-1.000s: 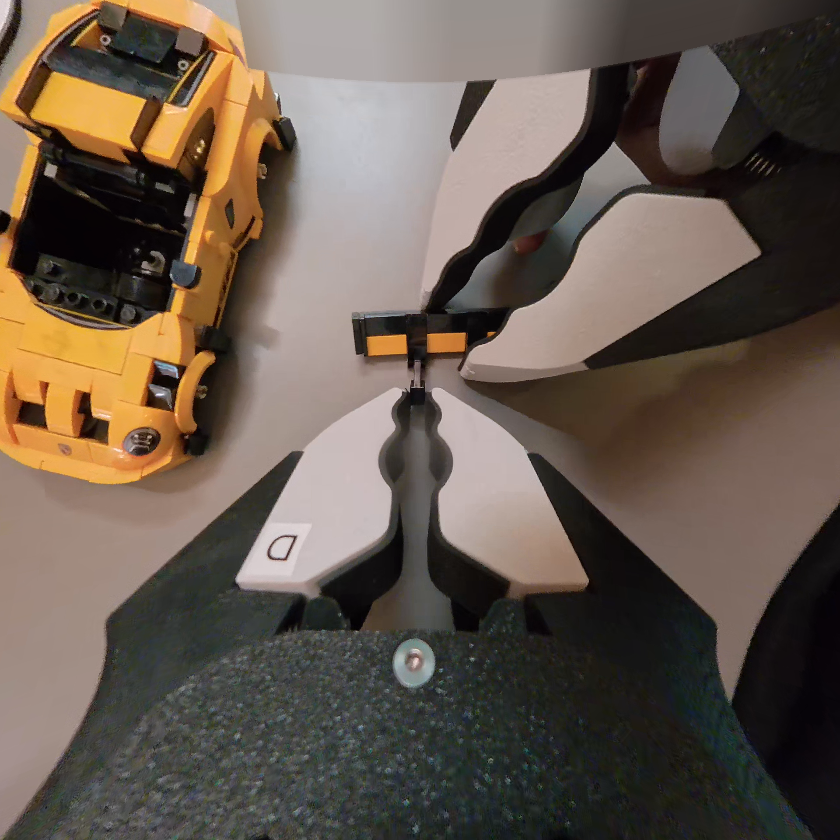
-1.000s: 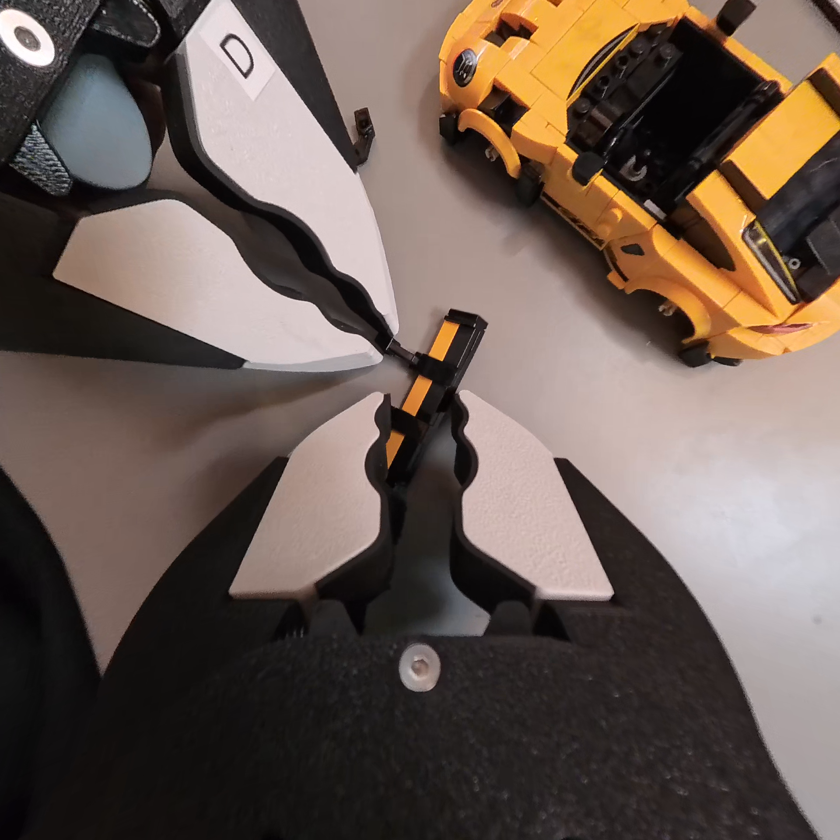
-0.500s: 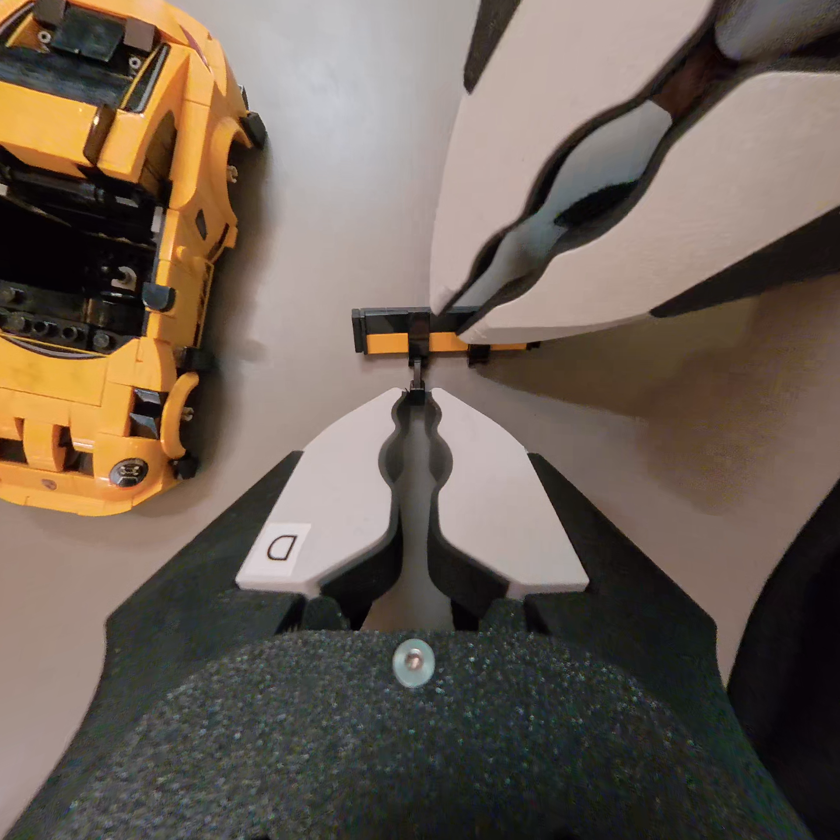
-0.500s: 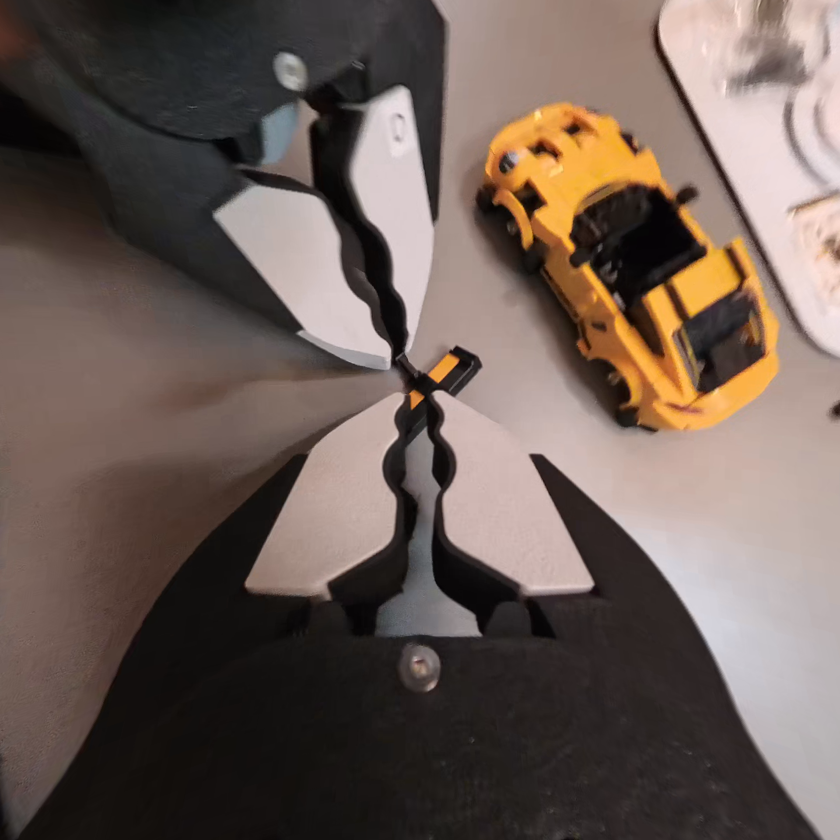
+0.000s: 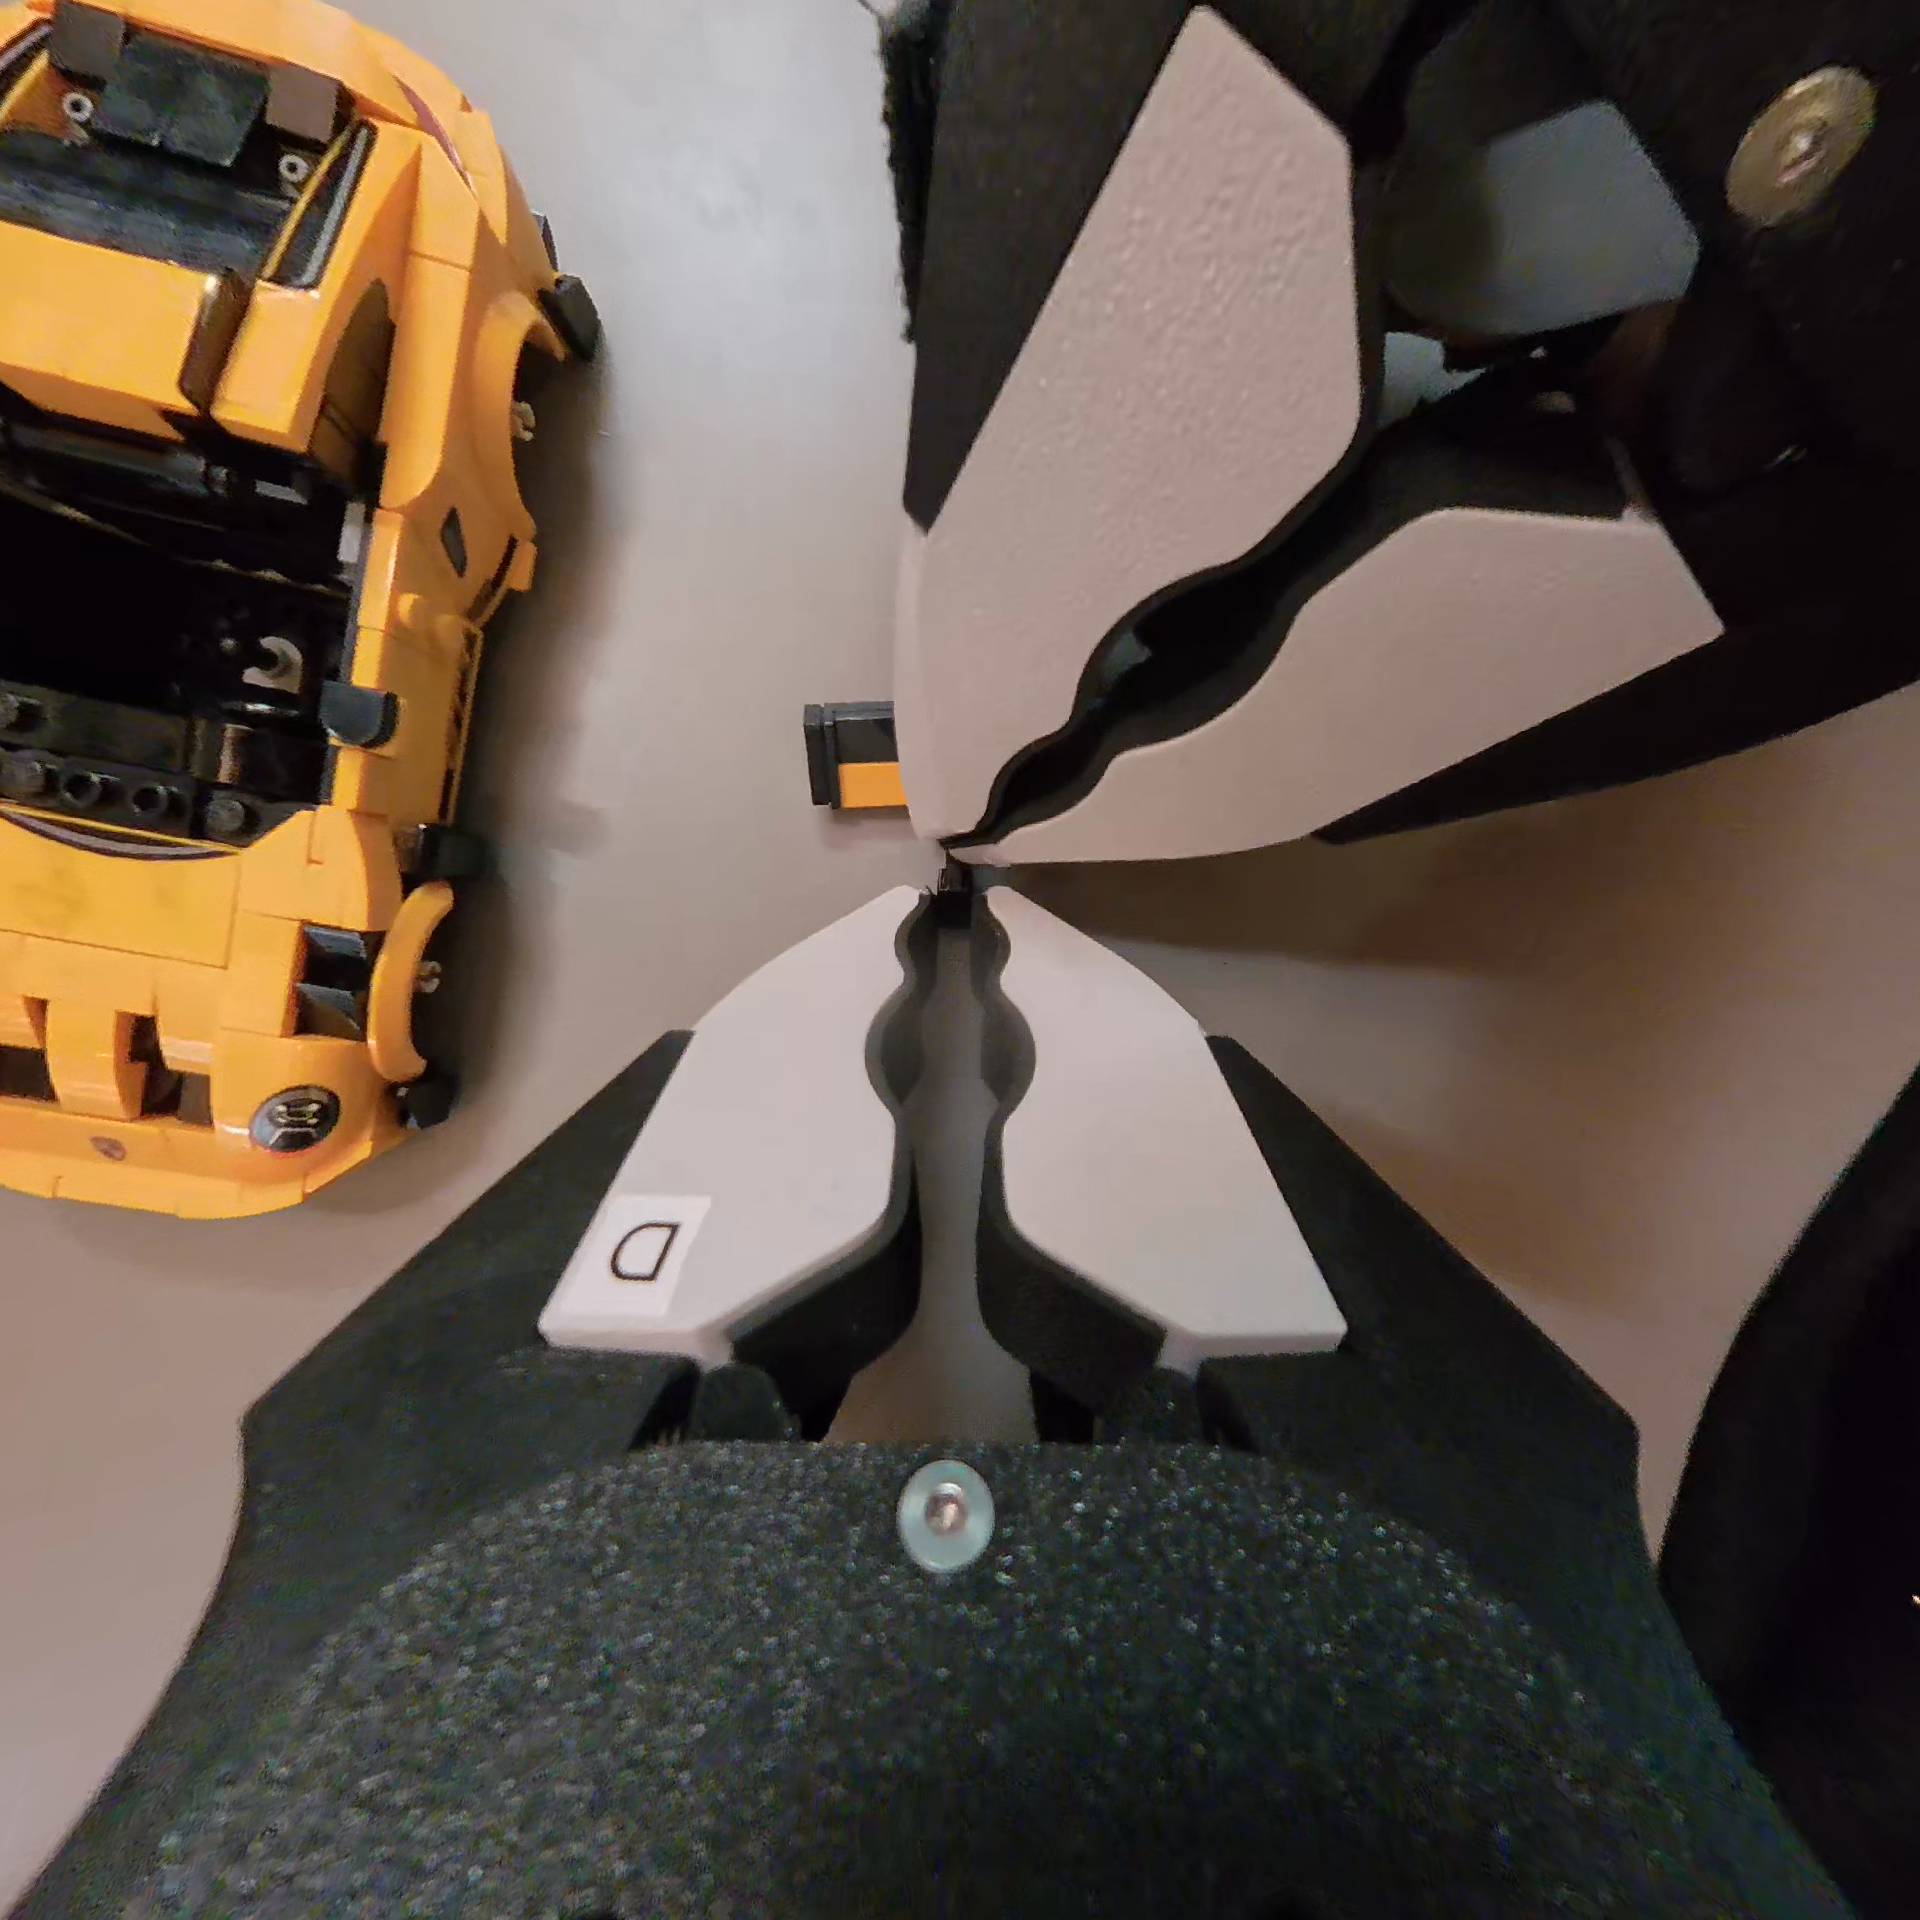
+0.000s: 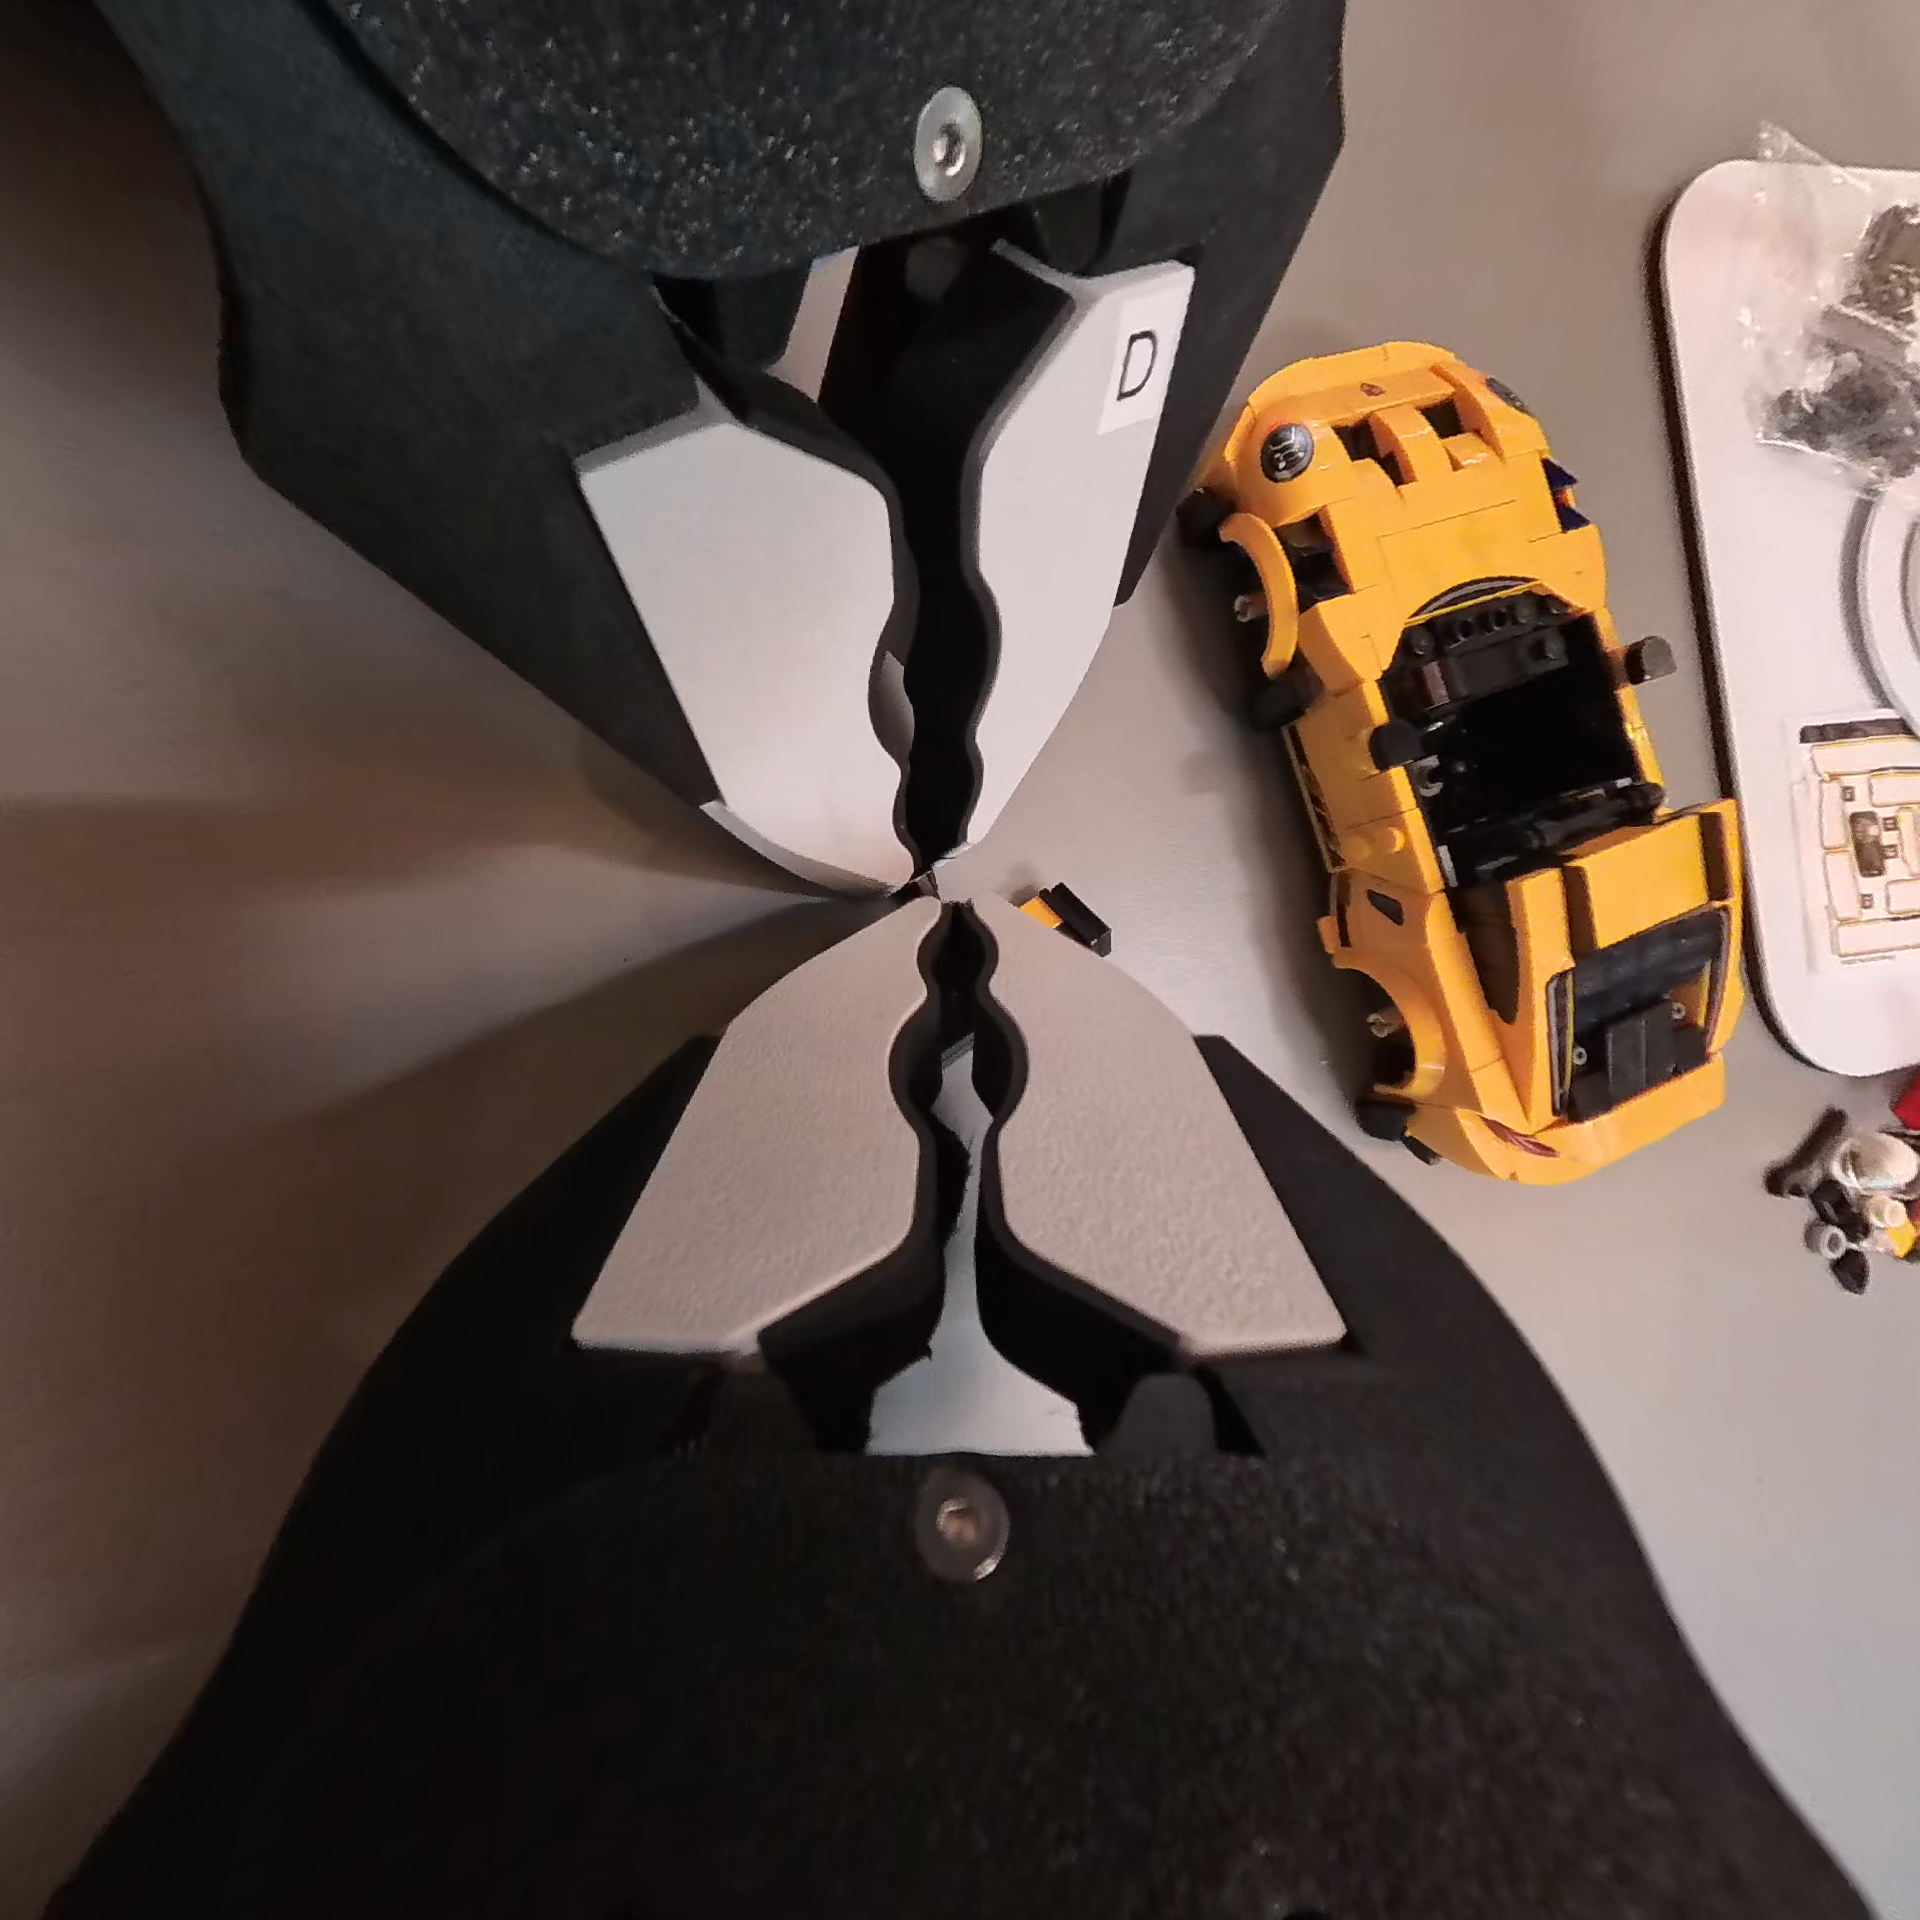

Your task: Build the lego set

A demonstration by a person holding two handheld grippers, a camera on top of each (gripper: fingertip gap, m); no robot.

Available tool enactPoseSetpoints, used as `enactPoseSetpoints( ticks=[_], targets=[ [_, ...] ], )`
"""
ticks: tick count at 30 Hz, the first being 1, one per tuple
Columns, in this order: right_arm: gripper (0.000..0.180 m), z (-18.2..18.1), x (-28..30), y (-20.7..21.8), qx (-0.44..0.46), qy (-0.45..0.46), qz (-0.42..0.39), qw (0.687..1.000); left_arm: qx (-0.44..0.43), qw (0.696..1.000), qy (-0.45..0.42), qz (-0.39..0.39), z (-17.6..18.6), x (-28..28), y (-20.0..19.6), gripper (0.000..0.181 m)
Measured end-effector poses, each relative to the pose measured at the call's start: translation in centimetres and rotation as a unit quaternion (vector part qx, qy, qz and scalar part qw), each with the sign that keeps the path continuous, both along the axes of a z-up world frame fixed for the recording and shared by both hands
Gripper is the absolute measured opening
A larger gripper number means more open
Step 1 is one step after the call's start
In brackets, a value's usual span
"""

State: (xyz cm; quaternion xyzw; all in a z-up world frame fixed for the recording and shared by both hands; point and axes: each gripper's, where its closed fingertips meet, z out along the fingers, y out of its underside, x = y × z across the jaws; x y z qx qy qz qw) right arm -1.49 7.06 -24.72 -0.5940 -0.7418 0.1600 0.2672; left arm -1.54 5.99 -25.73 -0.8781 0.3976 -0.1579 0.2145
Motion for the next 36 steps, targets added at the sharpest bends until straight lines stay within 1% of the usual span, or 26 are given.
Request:
enactPoseSetpoints(
  ticks=[13, 21, 36],
  targets=[
    [0.0, -0.13, 0.16, 0.04, -0.036, 0.002, -0.031, 0.999, -0.008, 1.0, -0.016, 0.003, -0.02, 0.03, 0.07, 0.007],
    [0.0, -0.26, 0.29, 0.04, -0.073, 0.004, -0.056, 0.996, -0.007, 1.0, -0.019, 0.0, -0.03, 0.07, 0.11, 0.006],
    [0.0, -0.36, 0.29, -0.11, -0.092, -0.004, -0.067, 0.993, 0.012, 1.0, -0.027, -0.01, -0.03, 0.14, 0.19, 0.006]
  ],
)
